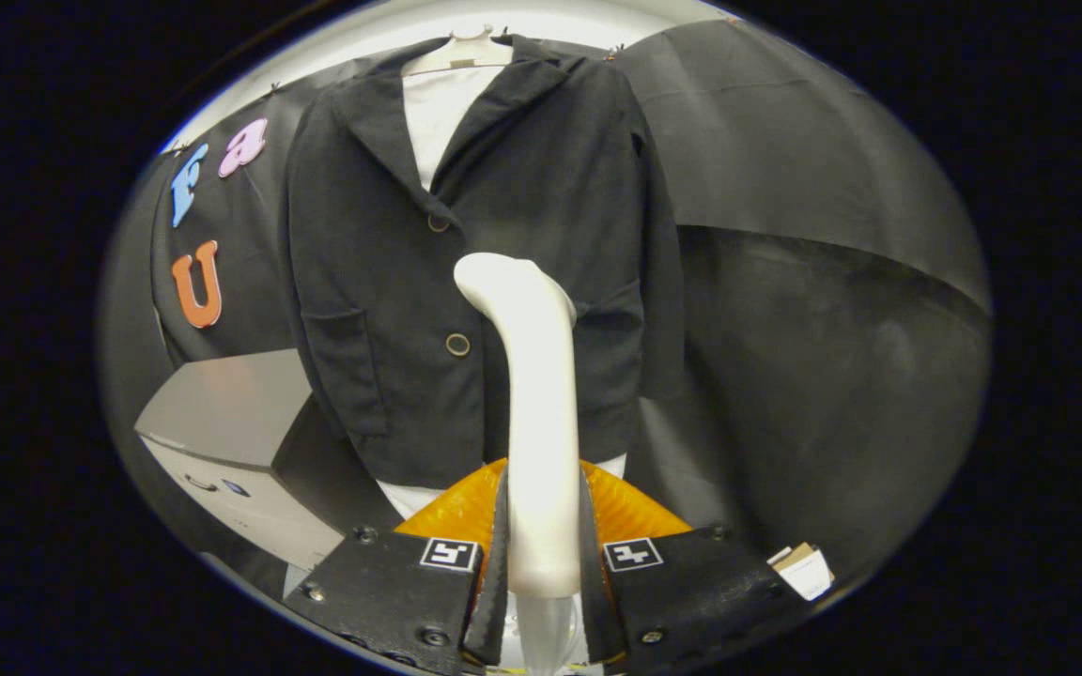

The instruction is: Iron the clothes twice with a garment steamer, once on the left side and once on the right side.

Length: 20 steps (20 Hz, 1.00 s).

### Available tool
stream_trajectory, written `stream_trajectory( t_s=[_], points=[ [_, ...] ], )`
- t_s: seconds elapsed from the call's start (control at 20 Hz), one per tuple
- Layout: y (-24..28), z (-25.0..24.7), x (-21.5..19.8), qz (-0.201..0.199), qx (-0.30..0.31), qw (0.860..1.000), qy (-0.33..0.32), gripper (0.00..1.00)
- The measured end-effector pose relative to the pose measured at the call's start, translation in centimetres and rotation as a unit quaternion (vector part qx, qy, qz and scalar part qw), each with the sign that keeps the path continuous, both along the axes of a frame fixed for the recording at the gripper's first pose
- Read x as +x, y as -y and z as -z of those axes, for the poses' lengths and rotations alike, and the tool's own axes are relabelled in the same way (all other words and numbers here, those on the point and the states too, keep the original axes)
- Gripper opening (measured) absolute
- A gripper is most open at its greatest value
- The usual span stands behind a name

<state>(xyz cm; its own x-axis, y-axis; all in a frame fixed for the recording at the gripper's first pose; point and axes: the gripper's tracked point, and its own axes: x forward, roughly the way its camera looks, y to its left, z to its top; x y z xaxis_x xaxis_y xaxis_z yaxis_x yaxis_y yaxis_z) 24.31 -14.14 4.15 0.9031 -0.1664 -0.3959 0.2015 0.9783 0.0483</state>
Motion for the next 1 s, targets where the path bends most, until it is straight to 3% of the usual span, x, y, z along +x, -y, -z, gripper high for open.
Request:
stream_trajectory(
  t_s=[1.0],
  points=[
    [-1.1, 8.6, -1.7, -0.013, 0.013, 0.997, -0.079, 0.36]
  ],
)
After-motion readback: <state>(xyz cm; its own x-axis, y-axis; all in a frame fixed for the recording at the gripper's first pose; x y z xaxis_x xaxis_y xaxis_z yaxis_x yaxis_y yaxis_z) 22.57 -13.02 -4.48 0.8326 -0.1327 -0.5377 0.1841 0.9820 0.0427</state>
